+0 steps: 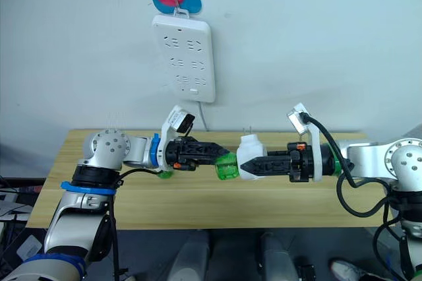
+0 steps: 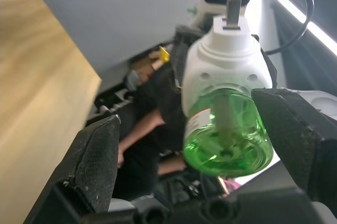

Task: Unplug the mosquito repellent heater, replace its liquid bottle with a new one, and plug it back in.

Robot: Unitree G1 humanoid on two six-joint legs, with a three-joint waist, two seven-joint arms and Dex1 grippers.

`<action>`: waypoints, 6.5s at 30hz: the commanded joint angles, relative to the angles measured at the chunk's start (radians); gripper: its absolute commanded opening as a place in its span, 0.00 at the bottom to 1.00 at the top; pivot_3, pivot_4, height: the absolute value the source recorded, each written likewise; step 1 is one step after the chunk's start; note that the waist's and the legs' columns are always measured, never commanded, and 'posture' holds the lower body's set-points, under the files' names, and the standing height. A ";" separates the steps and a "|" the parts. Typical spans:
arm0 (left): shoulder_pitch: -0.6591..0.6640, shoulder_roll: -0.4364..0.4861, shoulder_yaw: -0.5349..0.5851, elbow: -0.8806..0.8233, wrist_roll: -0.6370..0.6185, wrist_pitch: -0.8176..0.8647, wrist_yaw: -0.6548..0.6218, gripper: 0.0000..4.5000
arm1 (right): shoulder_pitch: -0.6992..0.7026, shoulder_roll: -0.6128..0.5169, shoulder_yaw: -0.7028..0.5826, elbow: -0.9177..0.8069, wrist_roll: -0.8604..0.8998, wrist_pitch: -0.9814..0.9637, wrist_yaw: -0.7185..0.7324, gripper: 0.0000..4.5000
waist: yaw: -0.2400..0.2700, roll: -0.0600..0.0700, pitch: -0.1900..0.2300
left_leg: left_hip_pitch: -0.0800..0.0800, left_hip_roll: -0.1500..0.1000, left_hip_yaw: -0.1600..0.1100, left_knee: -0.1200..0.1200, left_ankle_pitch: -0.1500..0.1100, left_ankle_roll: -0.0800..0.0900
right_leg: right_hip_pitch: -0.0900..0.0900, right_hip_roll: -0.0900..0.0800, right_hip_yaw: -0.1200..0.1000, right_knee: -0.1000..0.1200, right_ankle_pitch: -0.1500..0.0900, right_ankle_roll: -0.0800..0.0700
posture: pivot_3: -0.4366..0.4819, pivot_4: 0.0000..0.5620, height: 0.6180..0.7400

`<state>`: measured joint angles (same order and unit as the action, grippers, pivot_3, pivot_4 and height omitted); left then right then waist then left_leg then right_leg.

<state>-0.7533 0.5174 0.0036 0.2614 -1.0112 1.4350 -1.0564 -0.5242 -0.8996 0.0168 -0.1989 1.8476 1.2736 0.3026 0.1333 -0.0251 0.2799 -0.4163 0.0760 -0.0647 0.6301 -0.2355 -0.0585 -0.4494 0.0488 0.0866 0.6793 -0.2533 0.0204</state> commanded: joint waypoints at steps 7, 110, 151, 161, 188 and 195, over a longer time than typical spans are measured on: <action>0.247 0.123 -0.141 -0.382 0.559 -1.265 -0.358 0.99 | 0.062 -0.065 -0.100 0.169 0.125 -0.018 0.006 0.68 | 0.035 0.002 -0.001 | 0.002 0.000 0.008 -0.001 0.001 -0.003 | 0.000 -0.002 0.004 -0.001 0.001 -0.002 | 0.85 0.43 1.00; 0.052 -0.168 -0.134 0.279 0.865 -2.745 -0.127 1.00 | 0.058 -0.026 -0.097 0.128 0.125 -0.011 0.001 0.68 | 0.088 0.002 -0.001 | -0.003 -0.001 0.013 0.016 0.000 0.000 | 0.003 -0.002 0.012 -0.005 0.012 0.005 | 0.81 0.43 1.00; 0.067 0.028 -0.464 -0.211 0.361 -1.711 0.126 0.50 | 0.065 -0.062 -0.104 0.090 0.125 0.000 0.009 0.68 | 0.066 0.002 0.000 | 0.000 -0.001 0.011 0.017 0.000 0.000 | 0.005 -0.002 0.009 0.000 0.012 0.006 | 0.78 0.46 1.00; -0.008 0.146 -0.279 -0.118 -0.718 -0.317 0.392 0.50 | 0.103 -0.089 -0.133 -0.005 0.125 -0.036 0.039 0.68 | -0.024 0.002 0.000 | 0.000 0.000 0.004 0.017 0.000 0.001 | 0.007 0.000 0.003 0.000 0.008 0.011 | 0.78 0.48 1.00; 0.131 0.116 -0.007 -0.167 -0.418 -0.018 0.317 0.50 | 0.277 -0.222 0.002 0.159 -0.646 -0.186 -0.100 0.68 | -0.052 0.002 0.001 | -0.001 -0.001 0.005 0.016 0.000 0.000 | 0.005 0.000 0.005 0.000 0.007 0.009 | 0.81 0.49 1.00; 0.164 0.102 0.010 -0.219 -0.375 -0.006 0.297 0.50 | 0.198 -0.114 0.159 0.360 -1.039 -0.276 0.053 0.68 | -0.054 0.002 0.002 | 0.000 -0.001 0.008 0.015 0.000 0.000 | 0.003 -0.001 0.009 0.000 0.007 0.009 | 0.83 0.50 1.00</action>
<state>-0.5938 0.6187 -0.0119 0.0803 -1.3890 1.4197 -0.7366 -0.3094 -1.0165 0.1635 0.1364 0.8783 1.0233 0.3108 0.0793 -0.0230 0.2815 -0.4166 0.0746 -0.0565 0.6450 -0.2352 -0.0581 -0.4464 0.0481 0.0960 0.6796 -0.2461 0.0298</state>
